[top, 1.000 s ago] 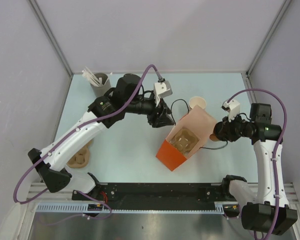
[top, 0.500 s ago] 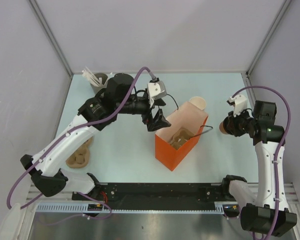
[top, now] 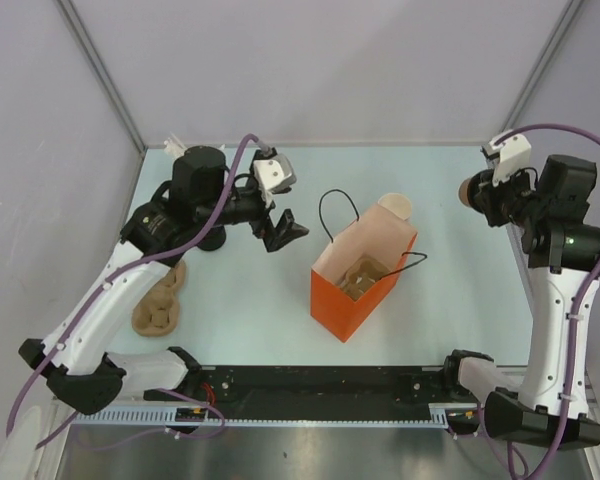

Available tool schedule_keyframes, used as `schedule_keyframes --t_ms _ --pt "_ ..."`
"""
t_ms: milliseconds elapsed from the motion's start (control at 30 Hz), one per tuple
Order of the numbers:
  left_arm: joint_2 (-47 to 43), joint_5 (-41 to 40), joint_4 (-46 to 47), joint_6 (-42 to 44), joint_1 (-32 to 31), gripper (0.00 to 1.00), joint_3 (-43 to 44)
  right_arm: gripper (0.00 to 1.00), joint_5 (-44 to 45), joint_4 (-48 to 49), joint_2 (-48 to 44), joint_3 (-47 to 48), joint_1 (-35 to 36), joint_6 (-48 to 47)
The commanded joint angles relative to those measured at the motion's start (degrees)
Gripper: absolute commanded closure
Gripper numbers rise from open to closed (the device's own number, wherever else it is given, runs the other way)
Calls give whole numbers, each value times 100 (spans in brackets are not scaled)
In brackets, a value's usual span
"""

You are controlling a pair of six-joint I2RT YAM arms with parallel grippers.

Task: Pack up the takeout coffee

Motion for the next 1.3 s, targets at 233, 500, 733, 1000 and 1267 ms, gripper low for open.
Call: schedule_keyframes --t_ms 233,500,733,1000,1267 --pt "-737 -378 454 222 1221 1 -1201 100 -962 -489 656 1868 234 343" --pt "-1106 -352 648 222 1766 1 -1720 100 -1279 -603 656 2123 1324 615" --pt "-1230 -220 823 63 2013 1 -1957 100 -1876 -831 823 2378 1931 870" --pt "-1318 -53 1017 -25 2189 1 -2195 100 -1367 -1376 1104 2449 2985 853" --pt "-1326 123 1105 -86 2233 1 -2283 100 -954 -1746 1377 2326 3460 827"
